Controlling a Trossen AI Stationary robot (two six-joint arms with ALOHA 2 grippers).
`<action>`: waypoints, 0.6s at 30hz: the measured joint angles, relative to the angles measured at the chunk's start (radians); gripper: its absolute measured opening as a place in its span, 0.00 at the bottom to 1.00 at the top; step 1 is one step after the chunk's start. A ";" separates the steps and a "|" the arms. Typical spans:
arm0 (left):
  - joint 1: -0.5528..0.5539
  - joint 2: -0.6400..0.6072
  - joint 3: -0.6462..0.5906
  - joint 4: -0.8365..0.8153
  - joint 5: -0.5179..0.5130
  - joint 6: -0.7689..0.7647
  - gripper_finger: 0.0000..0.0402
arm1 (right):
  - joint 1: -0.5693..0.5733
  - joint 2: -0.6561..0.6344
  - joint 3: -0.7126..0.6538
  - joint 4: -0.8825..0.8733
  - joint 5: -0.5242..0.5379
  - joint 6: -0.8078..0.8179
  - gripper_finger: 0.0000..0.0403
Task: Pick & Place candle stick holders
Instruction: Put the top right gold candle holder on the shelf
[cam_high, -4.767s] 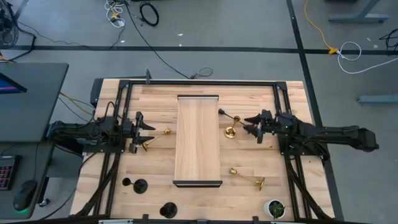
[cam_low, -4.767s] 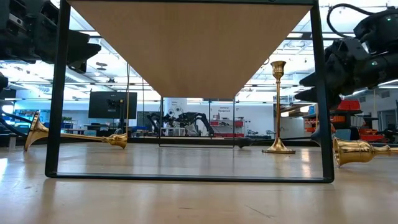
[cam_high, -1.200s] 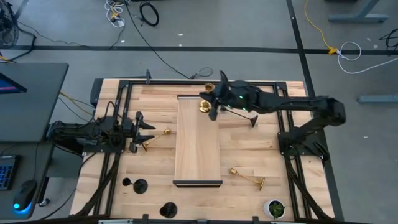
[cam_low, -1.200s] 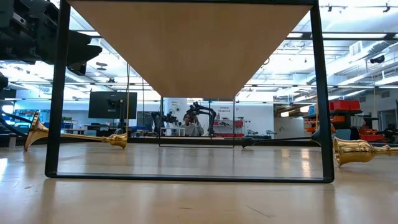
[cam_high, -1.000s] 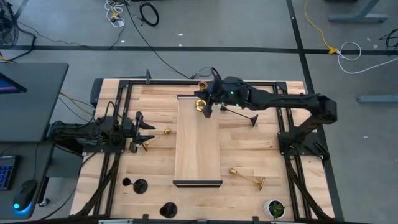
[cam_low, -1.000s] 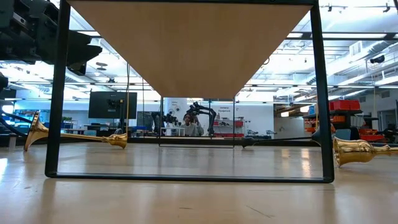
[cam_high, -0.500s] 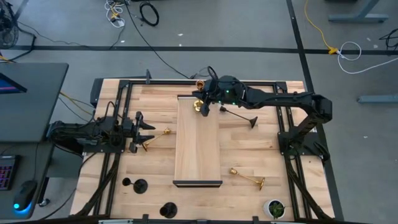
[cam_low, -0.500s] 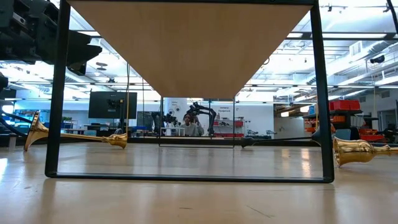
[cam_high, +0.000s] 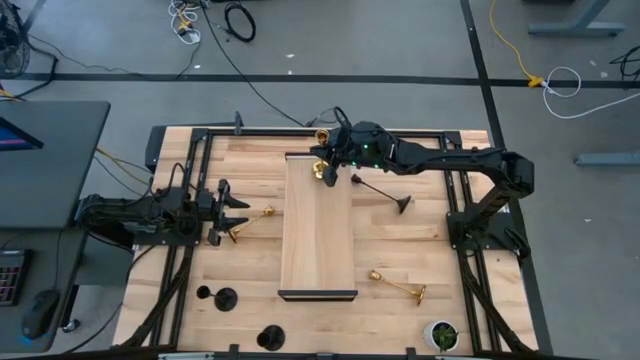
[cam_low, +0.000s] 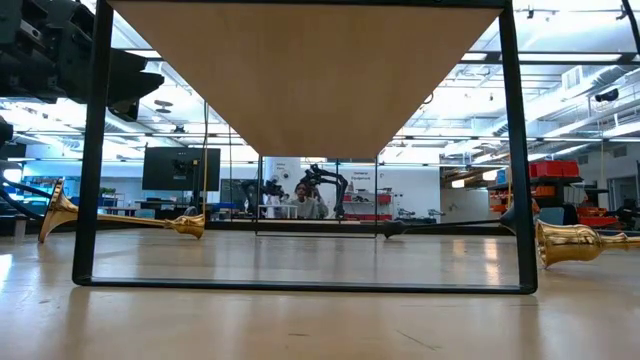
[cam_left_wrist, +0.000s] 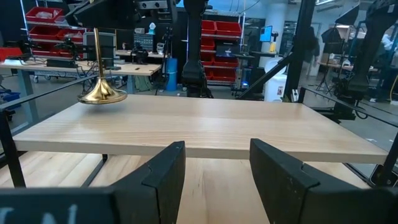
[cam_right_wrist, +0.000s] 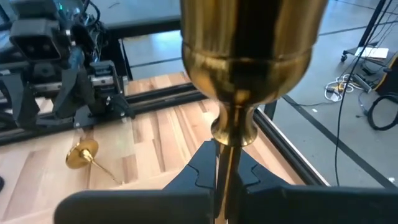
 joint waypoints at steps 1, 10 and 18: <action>0.000 0.000 0.000 0.000 0.000 0.000 0.45 | 0.000 -0.005 0.000 -0.016 0.000 -0.002 0.00; 0.000 0.000 0.000 -0.006 0.001 -0.050 0.45 | 0.006 -0.022 -0.002 -0.082 0.007 -0.014 0.00; -0.001 0.000 0.000 -0.016 0.012 -0.086 0.45 | 0.012 -0.077 -0.071 -0.061 0.026 -0.033 0.00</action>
